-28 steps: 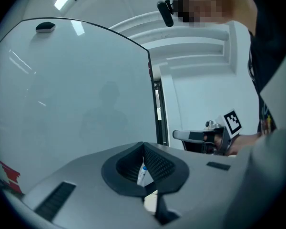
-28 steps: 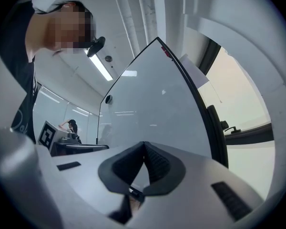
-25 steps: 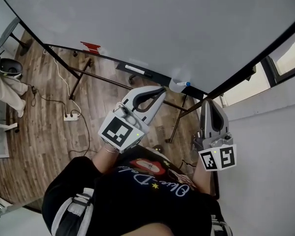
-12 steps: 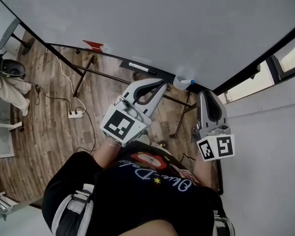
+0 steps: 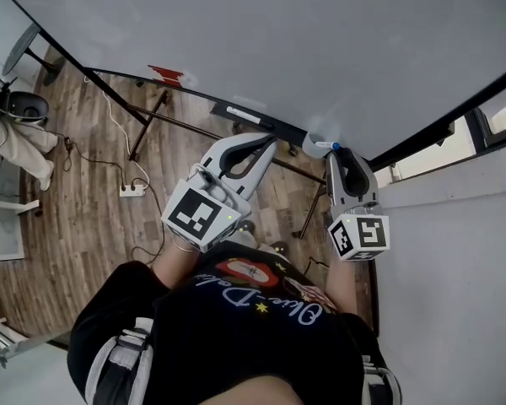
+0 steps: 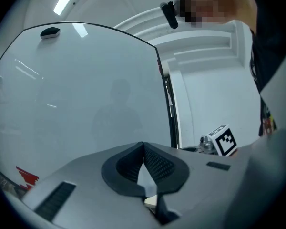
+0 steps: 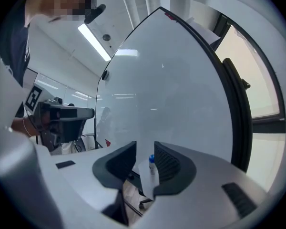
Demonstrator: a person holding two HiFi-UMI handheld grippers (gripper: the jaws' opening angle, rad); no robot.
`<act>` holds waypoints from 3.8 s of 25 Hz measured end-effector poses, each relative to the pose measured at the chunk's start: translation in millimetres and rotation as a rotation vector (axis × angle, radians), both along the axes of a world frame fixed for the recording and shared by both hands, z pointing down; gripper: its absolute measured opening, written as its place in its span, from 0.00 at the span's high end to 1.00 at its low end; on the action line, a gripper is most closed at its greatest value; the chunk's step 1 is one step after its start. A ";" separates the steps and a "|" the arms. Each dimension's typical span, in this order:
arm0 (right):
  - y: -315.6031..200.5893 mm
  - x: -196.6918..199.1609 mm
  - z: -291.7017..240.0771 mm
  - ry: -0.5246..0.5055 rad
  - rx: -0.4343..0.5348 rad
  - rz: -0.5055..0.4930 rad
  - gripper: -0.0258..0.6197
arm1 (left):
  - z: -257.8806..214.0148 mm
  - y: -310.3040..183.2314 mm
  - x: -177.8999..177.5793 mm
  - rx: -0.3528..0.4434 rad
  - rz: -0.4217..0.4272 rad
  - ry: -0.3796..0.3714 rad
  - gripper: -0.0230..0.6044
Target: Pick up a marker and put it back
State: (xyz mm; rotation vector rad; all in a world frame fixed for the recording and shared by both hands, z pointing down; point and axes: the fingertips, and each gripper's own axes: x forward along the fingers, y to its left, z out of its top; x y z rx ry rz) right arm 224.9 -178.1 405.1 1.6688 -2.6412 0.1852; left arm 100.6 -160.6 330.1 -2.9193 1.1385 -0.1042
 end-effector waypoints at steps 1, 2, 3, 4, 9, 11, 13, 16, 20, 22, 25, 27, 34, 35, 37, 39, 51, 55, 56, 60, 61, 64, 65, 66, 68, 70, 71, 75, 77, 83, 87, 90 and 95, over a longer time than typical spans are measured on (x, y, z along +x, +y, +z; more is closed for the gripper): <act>-3.0 0.5 3.6 0.015 -0.011 0.006 0.80 | -0.4 -0.3 -2.7 0.001 -0.007 -0.003 0.96; -5.8 0.7 7.0 0.028 -0.021 0.010 0.79 | -0.8 -0.4 -5.4 0.002 -0.012 -0.005 0.96; -8.4 0.2 10.1 0.039 -0.029 0.008 0.79 | -1.0 -0.4 -7.9 0.003 -0.018 -0.005 0.96; -10.8 -1.0 13.1 0.048 -0.036 0.004 0.78 | -1.1 -0.5 -9.9 0.001 -0.025 -0.004 0.96; -21.0 -5.7 29.4 0.085 -0.078 -0.011 0.78 | 0.4 -0.6 -16.2 -0.001 -0.051 -0.022 0.96; -24.4 -5.0 36.3 0.094 -0.098 -0.004 0.77 | 0.5 -0.3 -19.3 0.001 -0.056 -0.022 0.96; -27.3 -4.8 41.6 0.095 -0.111 0.000 0.77 | -0.5 -0.5 -22.3 0.004 -0.063 -0.020 0.96; -30.6 -5.2 46.3 0.095 -0.116 0.011 0.77 | -1.0 -1.2 -25.6 0.007 -0.069 -0.023 0.96; -33.0 -4.9 48.1 0.094 -0.118 0.023 0.81 | -0.4 -3.0 -28.9 0.005 -0.072 -0.024 0.96; -33.6 -5.0 48.5 0.097 -0.122 0.021 0.85 | -0.1 -4.0 -30.1 0.004 -0.074 -0.025 0.96; -33.4 -5.0 46.8 0.105 -0.120 0.027 0.85 | 0.5 -4.7 -30.6 0.003 -0.069 -0.025 0.96; -31.9 -4.8 41.7 0.105 -0.106 0.033 0.85 | 0.6 -4.6 -31.4 0.001 -0.065 -0.023 0.96; -25.4 -2.7 15.1 0.111 -0.045 0.055 0.85 | 0.7 -4.6 -35.2 0.000 -0.056 -0.017 0.96; -24.6 -2.5 11.4 0.111 -0.036 0.057 0.85 | 0.7 -4.9 -36.1 -0.001 -0.056 -0.014 0.96; -23.6 -2.5 3.4 0.111 -0.021 0.058 0.85 | -0.4 -5.6 -37.1 -0.002 -0.053 -0.003 0.96; -22.4 -2.4 -4.4 0.115 -0.006 0.059 0.85 | -1.9 -5.6 -37.2 0.004 -0.046 0.000 0.96; -6.6 -3.1 -53.6 0.104 0.063 0.053 0.85 | -6.8 -4.0 -36.7 0.007 -0.010 0.036 0.96; 1.5 0.2 -69.4 0.095 0.082 0.050 0.85 | -9.4 -3.1 -31.2 0.010 0.007 0.045 0.96; 3.7 1.3 -73.5 0.079 0.086 0.045 0.85 | -9.8 -3.0 -29.2 0.010 0.012 0.047 0.96; 14.1 8.0 -87.9 0.043 0.114 0.035 0.85 | -13.5 -1.6 -20.4 0.018 0.042 0.055 0.96; 17.6 9.8 -90.9 0.048 0.116 0.035 0.85 | -15.3 -0.9 -17.4 0.023 0.052 0.056 0.96; 28.7 17.4 -100.1 0.053 0.125 0.046 0.85 | -21.1 0.6 -6.5 0.036 0.085 0.060 0.96; 32.1 19.9 -103.2 0.053 0.130 0.052 0.85 | -22.6 1.1 -3.3 0.038 0.095 0.061 0.96; 35.4 22.3 -106.2 0.052 0.134 0.058 0.85 | -23.9 1.7 -0.4 0.040 0.104 0.061 0.96; 42.2 27.7 -111.6 0.050 0.144 0.072 0.85 | -26.1 2.9 5.5 0.049 0.123 0.060 0.96; 49.0 35.2 -116.6 0.046 0.154 0.090 0.85 | -27.0 3.4 12.0 0.048 0.138 0.066 0.96; 52.1 39.4 -118.8 0.044 0.158 0.101 0.85 | -27.2 3.4 15.0 0.047 0.145 0.070 0.96; 62.9 55.0 -124.8 0.029 0.173 0.142 0.85 | -27.6 1.3 23.2 0.051 0.160 0.057 0.96; 67.0 61.9 -126.4 0.022 0.177 0.162 0.85 | -27.6 -0.3 26.3 0.047 0.163 0.057 0.96; 74.7 68.7 -125.9 0.003 0.176 0.192 0.86 | -27.6 0.2 31.6 0.058 0.189 0.065 0.96; 74.0 67.8 -125.5 0.001 0.176 0.196 0.86 | -25.1 -1.3 30.4 0.046 0.188 0.069 0.96; 73.3 67.7 -124.1 0.002 0.172 0.196 0.85 | -23.1 -2.6 30.6 0.040 0.188 0.071 0.96; 72.2 68.0 -122.9 -0.001 0.166 0.196 0.86 | -24.4 -3.2 30.7 0.045 0.191 0.071 0.96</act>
